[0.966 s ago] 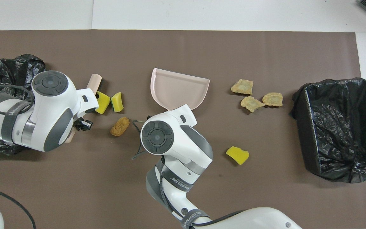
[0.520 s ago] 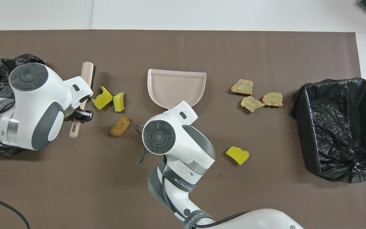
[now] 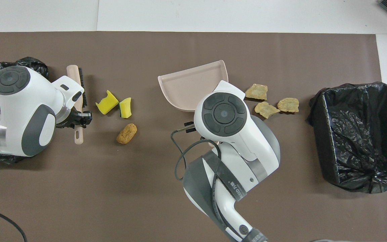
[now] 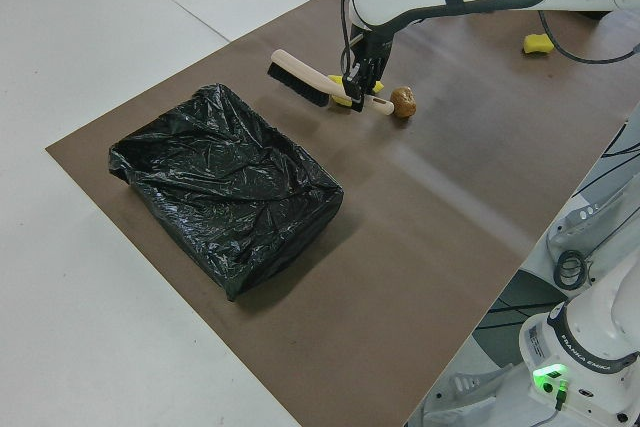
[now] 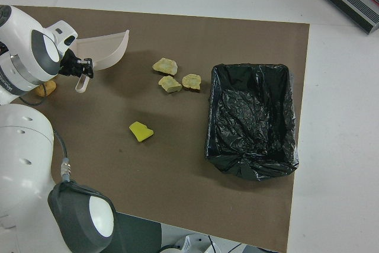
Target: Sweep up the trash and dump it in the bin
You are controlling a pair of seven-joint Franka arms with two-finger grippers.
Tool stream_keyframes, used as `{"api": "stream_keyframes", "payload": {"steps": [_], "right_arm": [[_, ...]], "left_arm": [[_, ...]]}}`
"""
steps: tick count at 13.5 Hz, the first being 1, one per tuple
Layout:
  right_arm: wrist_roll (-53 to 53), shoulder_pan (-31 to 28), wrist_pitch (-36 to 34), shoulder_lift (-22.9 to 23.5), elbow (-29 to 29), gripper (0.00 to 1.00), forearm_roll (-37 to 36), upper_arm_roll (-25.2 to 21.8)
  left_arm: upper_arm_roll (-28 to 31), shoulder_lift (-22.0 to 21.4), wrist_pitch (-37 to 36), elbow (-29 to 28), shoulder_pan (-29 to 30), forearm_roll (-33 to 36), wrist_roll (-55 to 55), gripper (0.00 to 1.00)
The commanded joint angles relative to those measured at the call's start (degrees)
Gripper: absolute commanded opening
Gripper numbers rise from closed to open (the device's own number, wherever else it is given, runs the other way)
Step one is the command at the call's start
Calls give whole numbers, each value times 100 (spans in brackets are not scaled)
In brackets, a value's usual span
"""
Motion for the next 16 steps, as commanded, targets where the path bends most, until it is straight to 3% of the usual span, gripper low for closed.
{"api": "stream_keyframes", "payload": {"steps": [1, 5, 10, 13, 16], "right_arm": [[-1507, -106, -186, -139, -142, 0, 142, 34], [-3942, -457, -406, -131, -168, 0, 133, 25], [-5789, -660, -345, -341, -685, 0, 54, 17], [-6548, -792, -301, -473, -1002, 0, 72, 25], [-6593, -801, 41, -631, -1406, 0, 81, 25]], "left_arm": [[-4, -113, 97, -174, -42, -100, -157, 0], [-4, -148, 185, -402, -60, -100, 299, 0], [-4, -288, 193, -690, -104, -100, 669, 0], [-4, -621, 220, -1201, -367, -100, 583, 0], [-12, -745, 229, -1396, -604, -109, 442, 0]]}}
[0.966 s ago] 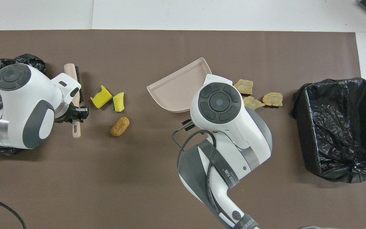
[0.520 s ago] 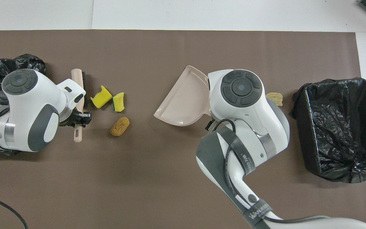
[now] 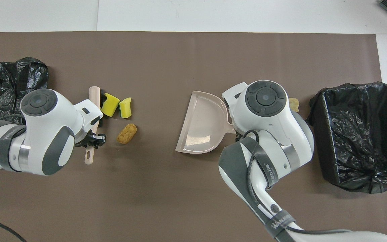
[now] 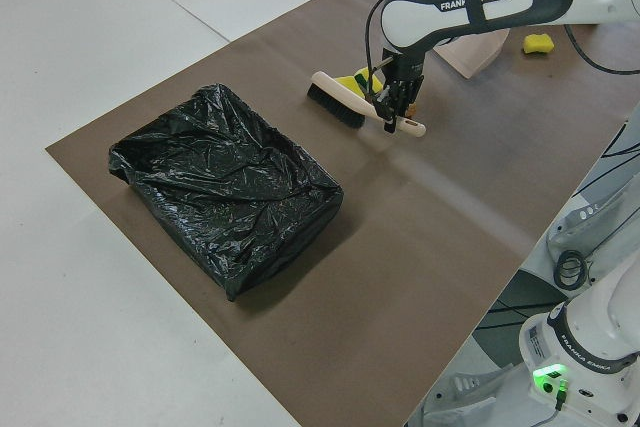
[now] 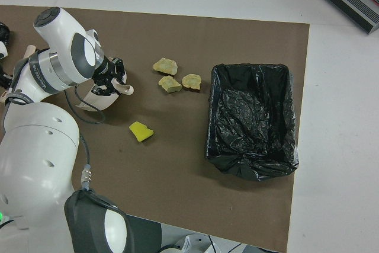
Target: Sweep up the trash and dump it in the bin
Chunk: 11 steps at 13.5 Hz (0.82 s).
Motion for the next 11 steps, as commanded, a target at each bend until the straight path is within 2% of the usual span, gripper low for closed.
{"api": "stream_keyframes", "payload": {"steps": [1, 3, 7, 11], "right_arm": [[-229, -64, 436, -287, -555, 0, 60, 37], [-238, -20, 752, -278, -695, 0, 59, 46], [-571, 33, 1078, -181, -740, 0, 103, 46], [-572, 76, 1132, -146, -766, 0, 121, 55]], "left_arm": [[58, -307, 172, -373, -266, -83, -229, 0], [49, -315, 216, -382, -511, -135, -397, 0], [49, -412, 286, -470, -1047, -706, -467, 0], [49, -421, 629, -461, -1821, -1032, -503, 0]]}}
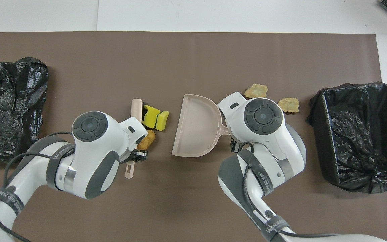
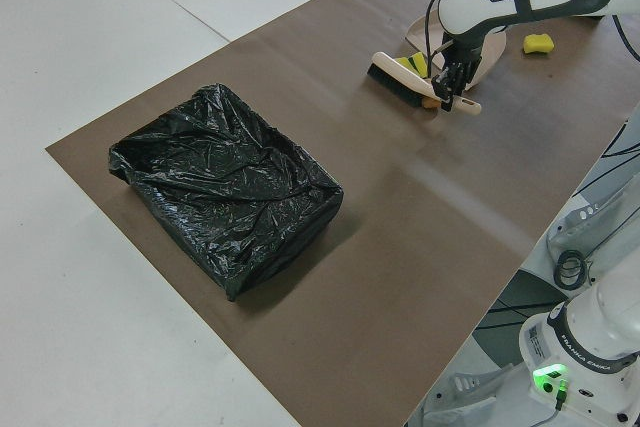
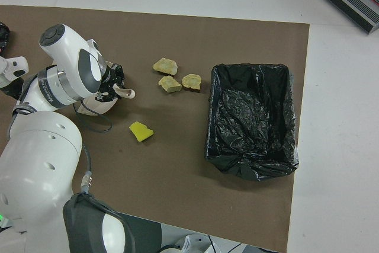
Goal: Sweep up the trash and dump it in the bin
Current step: 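Sweep the sponge pieces into the dustpan with the left gripper's brush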
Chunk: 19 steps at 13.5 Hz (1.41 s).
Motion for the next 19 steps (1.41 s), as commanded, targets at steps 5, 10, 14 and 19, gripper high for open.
{"api": "stream_keyframes", "payload": {"steps": [5, 10, 14, 19], "right_arm": [[-174, 72, 308, 65, -156, 0, 130, 24], [-200, 72, 458, 154, -174, 0, 138, 24], [-497, 63, 458, 162, -148, 0, 130, 24], [-552, 72, 458, 171, -148, 0, 130, 24]], "left_arm": [[96, -248, 224, -78, -1140, -533, -155, 0], [175, -169, -495, 405, -915, -665, -611, 0], [175, -178, -1286, 486, 16, -665, -1928, 0], [166, -694, -1306, -399, 151, -665, -2194, 0]]}}
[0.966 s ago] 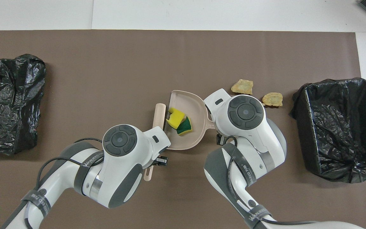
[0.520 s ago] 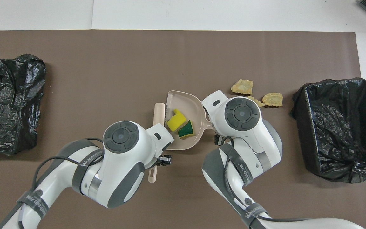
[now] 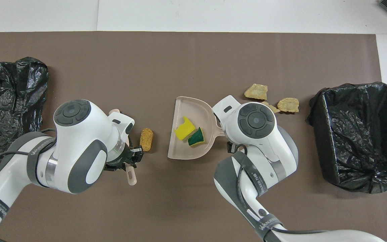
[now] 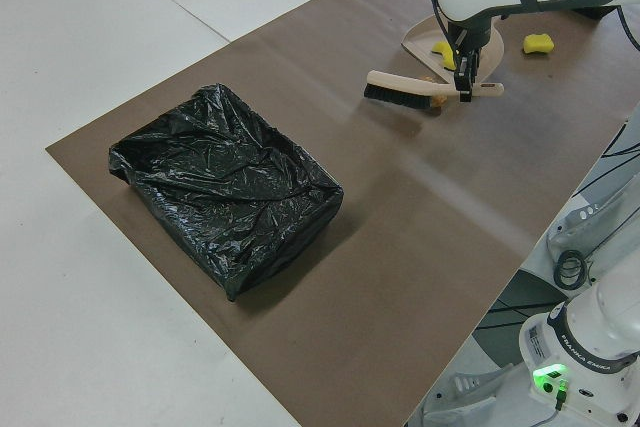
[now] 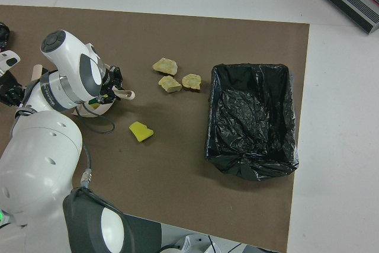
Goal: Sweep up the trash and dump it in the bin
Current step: 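Sweep the sponge pieces into the dustpan with the left gripper's brush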
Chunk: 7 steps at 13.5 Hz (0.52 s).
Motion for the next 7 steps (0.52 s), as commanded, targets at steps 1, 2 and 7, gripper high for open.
{"api": "stream_keyframes", "payload": {"steps": [1, 2, 7], "right_arm": [[-239, -1, 113, 36, -40, 0, 129, 21], [-221, -1, 121, 36, -49, 0, 129, 21], [-186, -1, 122, 36, -58, 0, 138, 21]], "left_arm": [[-72, -753, 135, -1054, -89, -77, -229, 0], [-107, -859, 397, -1257, -203, -77, -377, 0], [-107, -634, 1418, -1216, -1274, -190, -484, 0]]}}
